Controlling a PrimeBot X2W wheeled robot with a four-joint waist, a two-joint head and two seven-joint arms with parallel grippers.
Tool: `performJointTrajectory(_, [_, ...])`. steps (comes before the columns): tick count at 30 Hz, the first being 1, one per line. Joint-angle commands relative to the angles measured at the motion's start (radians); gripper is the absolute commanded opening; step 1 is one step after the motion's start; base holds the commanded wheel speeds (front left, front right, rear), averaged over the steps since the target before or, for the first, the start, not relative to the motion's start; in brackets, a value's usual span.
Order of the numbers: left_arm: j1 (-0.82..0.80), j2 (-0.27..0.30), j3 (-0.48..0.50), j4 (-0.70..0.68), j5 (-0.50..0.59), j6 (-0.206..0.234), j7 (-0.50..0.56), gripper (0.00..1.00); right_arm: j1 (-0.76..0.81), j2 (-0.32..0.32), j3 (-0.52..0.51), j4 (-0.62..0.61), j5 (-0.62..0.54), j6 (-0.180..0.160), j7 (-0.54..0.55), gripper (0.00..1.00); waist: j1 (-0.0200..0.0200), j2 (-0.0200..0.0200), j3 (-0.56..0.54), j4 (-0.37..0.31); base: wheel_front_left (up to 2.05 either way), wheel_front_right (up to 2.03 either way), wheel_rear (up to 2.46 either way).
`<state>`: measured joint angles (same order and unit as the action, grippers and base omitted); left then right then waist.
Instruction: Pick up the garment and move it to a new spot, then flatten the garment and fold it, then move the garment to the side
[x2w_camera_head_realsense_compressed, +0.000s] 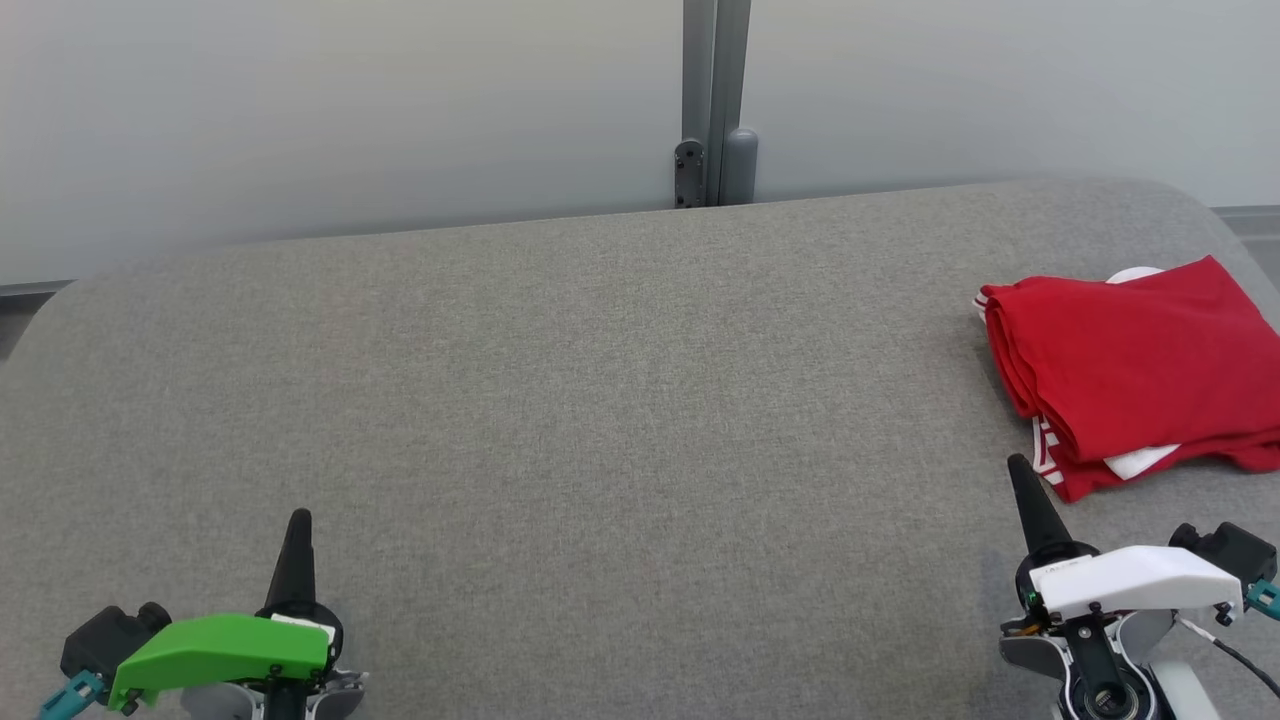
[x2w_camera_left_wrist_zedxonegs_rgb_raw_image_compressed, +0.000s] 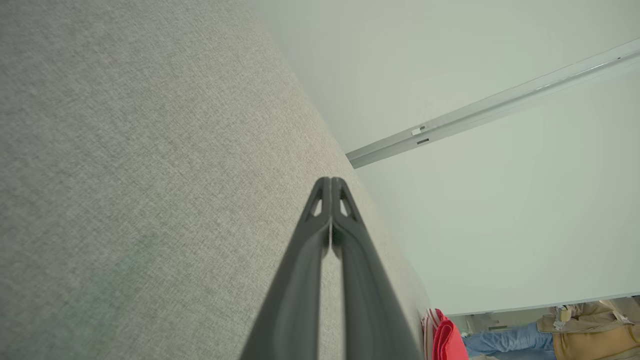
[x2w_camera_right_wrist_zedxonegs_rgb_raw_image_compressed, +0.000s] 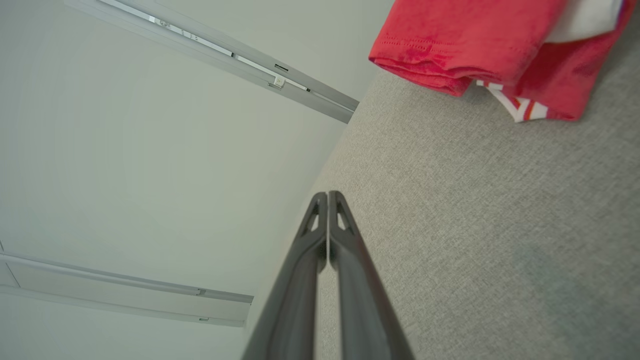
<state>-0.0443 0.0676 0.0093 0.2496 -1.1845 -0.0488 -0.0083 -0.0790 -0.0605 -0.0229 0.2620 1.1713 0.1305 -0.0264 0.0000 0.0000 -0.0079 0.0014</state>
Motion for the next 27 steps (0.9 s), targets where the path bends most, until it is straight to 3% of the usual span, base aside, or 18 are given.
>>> performJointTrajectory(1, [-0.026, -0.001, 0.010, -0.009, -0.023, -0.009, 0.008, 0.00, -0.022, -0.006, -0.007, -0.013, 0.027, 0.000, 0.008, 0.00, 0.0000, 0.0000, 0.000, 0.000, 0.00, 0.00, 0.00])
performJointTrajectory(27, [-0.050, -0.009, 0.061, -0.008, -0.234, -0.049, 0.069, 0.00, -0.029, -0.004, -0.043, -0.017, 0.248, 0.000, 0.070, 0.00, 0.0000, 0.0000, 0.005, -0.001, 0.00, 0.00, 0.00])
